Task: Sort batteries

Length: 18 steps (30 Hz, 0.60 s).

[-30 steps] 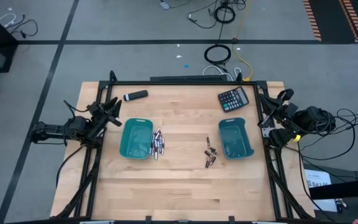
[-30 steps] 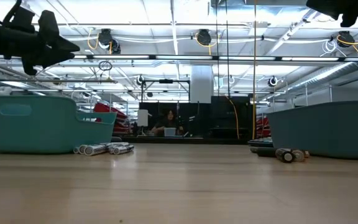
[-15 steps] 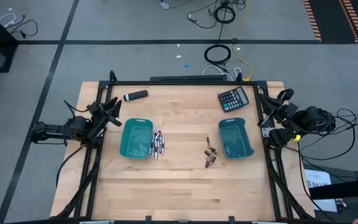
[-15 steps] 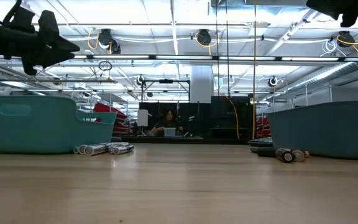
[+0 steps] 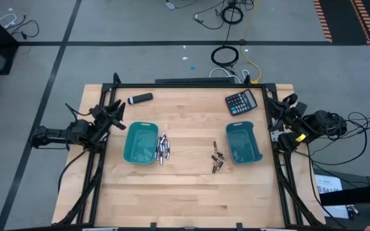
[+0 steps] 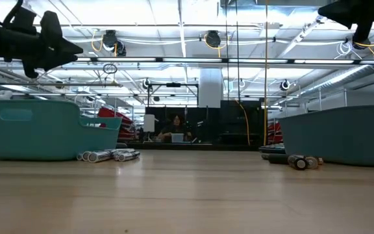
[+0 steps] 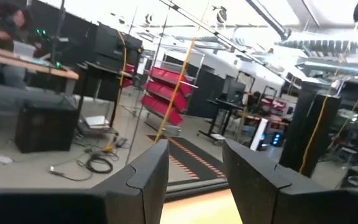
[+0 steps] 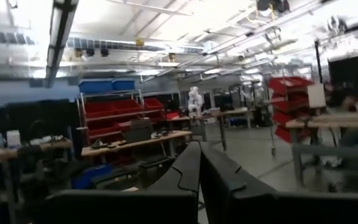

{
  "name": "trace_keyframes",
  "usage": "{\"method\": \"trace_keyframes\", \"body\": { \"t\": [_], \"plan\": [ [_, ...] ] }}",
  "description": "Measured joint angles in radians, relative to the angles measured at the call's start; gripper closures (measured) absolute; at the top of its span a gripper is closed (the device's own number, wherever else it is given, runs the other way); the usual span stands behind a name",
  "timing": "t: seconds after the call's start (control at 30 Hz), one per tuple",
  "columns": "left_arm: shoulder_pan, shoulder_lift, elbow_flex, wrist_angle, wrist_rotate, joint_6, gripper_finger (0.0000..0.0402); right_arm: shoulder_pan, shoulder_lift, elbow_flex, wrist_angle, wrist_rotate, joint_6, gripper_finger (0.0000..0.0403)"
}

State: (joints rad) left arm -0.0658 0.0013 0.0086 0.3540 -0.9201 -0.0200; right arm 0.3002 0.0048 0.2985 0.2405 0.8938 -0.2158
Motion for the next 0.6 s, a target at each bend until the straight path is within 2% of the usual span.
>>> {"method": "trace_keyframes", "body": {
  "t": [0.23, 0.33, 0.47, 0.6],
  "plan": [
    [0.0, 0.0, 0.0, 0.001, -0.116, -0.121, 0.024, 0.0, 0.0, 0.0, -0.009, -0.005, 0.028, 0.0403],
    [0.0, 0.0, 0.0, 0.029, -0.191, -0.06, 0.024, 0.0, 0.0, 0.0, -0.011, -0.005, 0.101, 0.0403],
    [0.0, 0.0, 0.0, 0.029, -0.215, -0.007, 0.024, 0.0, 0.0, 0.0, -0.011, -0.005, 0.228, 0.0403],
    [0.013, 0.0, 0.0, 0.051, -0.236, 0.103, 0.024, 0.0, 0.0, 0.0, -0.005, -0.006, 0.238, 0.0403]
  ]
}}
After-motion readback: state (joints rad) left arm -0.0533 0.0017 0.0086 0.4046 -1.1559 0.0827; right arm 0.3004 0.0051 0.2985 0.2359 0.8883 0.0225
